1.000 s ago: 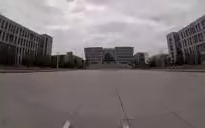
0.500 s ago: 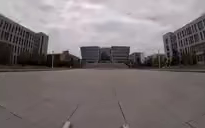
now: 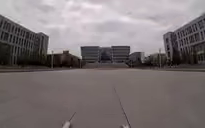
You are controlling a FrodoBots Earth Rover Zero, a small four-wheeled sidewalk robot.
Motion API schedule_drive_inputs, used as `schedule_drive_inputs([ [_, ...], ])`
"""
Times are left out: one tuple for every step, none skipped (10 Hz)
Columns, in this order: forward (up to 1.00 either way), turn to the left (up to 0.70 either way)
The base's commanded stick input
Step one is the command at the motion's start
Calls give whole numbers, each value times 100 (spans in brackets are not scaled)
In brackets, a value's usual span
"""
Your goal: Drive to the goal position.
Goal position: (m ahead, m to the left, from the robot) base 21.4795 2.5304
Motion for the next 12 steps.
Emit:
schedule_drive_inputs([
  [70, 0],
  [70, 0],
  [70, 0],
  [70, 0],
  [70, 0],
  [70, 0],
  [70, 0],
  [70, 0],
  [70, 0],
  [70, 0],
  [70, 0],
  [70, 0],
])
